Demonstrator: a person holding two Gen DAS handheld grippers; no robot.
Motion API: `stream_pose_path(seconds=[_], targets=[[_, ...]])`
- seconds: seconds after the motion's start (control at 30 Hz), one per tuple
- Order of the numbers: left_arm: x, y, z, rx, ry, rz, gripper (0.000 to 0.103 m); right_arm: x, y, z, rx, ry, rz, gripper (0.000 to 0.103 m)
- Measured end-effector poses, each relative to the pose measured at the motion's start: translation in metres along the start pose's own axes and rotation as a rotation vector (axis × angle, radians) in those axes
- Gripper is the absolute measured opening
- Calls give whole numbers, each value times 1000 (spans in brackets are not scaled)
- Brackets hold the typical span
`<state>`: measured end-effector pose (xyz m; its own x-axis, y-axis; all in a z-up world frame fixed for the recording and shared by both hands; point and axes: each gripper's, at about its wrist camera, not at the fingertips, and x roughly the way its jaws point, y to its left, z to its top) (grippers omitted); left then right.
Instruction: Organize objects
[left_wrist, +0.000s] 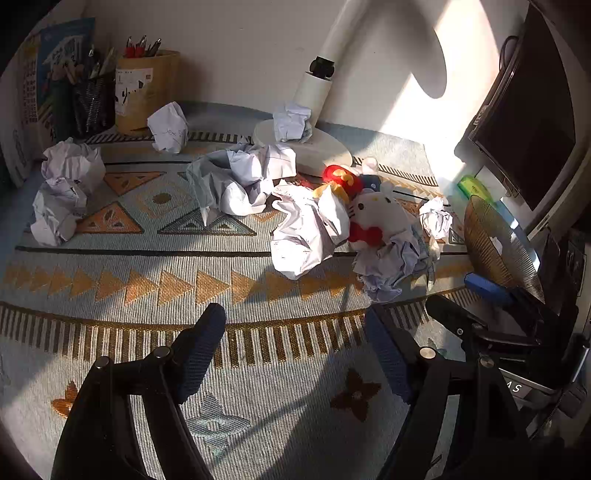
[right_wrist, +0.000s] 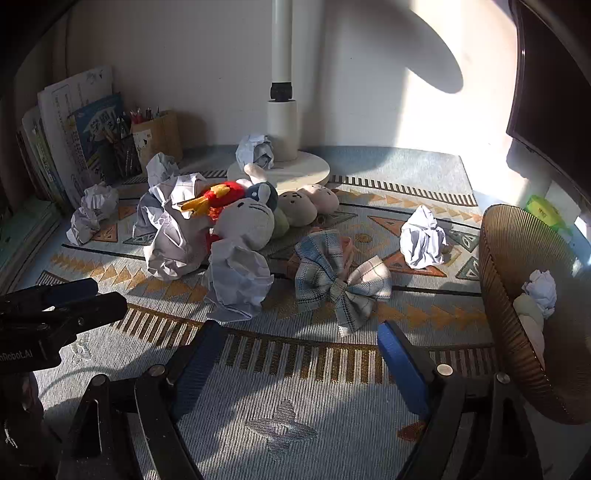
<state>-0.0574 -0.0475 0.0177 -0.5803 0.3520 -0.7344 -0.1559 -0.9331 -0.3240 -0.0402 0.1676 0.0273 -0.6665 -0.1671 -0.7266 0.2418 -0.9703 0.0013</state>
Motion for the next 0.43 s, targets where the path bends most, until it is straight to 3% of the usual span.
stream_pose_path(seconds=[0.13, 0.23, 0.3, 0.43], targets=[[16, 2, 23, 13, 3, -23, 77, 11, 8, 11, -9, -8, 45, 78], [42, 9, 28, -22, 60, -77, 76, 27, 6, 15, 17, 28, 130, 78], [57, 13, 30, -42, 98, -115, 74, 33, 9, 21, 2, 33, 117, 78], [59, 15, 40, -36, 77, -139, 72, 42, 19, 29, -42, 46, 84, 74]])
